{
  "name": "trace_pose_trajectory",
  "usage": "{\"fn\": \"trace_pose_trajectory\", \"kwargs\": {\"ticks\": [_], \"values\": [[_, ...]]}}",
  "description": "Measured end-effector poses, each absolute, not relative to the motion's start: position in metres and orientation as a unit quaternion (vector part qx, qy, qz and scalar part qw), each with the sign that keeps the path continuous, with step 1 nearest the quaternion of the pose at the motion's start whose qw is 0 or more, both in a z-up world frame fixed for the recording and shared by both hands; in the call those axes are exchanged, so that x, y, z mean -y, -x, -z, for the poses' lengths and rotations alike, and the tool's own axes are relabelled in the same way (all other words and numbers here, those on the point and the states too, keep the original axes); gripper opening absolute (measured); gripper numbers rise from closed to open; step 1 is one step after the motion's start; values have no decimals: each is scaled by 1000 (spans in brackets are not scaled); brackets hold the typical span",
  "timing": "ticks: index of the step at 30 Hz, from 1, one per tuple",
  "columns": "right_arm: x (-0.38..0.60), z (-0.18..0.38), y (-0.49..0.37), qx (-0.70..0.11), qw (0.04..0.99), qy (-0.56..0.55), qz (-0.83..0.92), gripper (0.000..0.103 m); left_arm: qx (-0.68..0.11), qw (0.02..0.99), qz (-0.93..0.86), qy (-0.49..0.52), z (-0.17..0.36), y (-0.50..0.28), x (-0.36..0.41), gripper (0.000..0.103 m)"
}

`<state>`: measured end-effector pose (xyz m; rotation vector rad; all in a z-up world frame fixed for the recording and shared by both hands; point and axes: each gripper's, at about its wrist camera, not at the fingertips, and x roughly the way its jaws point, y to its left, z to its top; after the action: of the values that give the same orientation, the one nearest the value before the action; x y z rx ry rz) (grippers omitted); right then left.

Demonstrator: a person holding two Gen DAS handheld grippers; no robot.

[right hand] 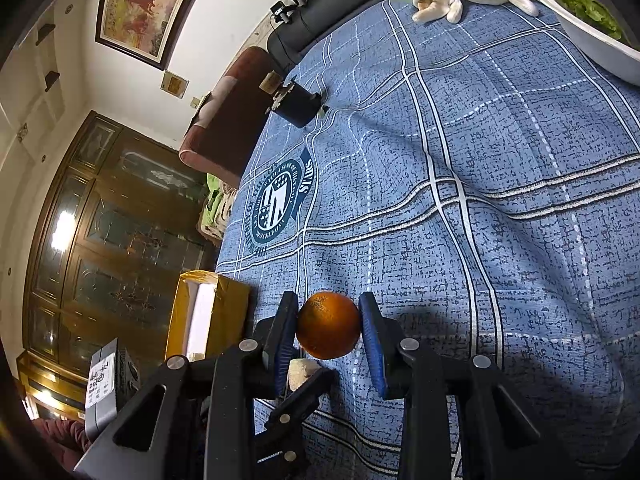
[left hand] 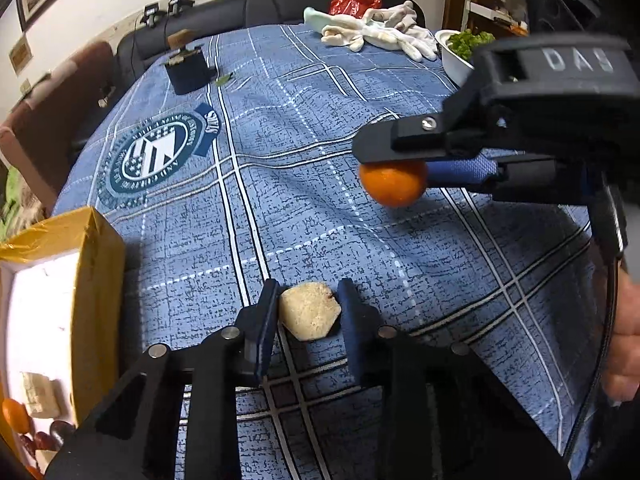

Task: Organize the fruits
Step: 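Grasp the yam slice with the left gripper while the right gripper lifts the mandarin, then carry the mandarin and yam slice over the tray with both grippers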

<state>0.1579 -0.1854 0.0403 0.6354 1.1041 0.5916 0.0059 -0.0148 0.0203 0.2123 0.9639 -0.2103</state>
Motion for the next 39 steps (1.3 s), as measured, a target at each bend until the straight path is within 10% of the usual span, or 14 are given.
{"fn": "trace_pose_trajectory", "kwargs": {"ticks": [39], "values": [[-25,-118,-101,-434,774,-144,-438,31,-373,925,-78,4,-90,49,-223,27]]}}
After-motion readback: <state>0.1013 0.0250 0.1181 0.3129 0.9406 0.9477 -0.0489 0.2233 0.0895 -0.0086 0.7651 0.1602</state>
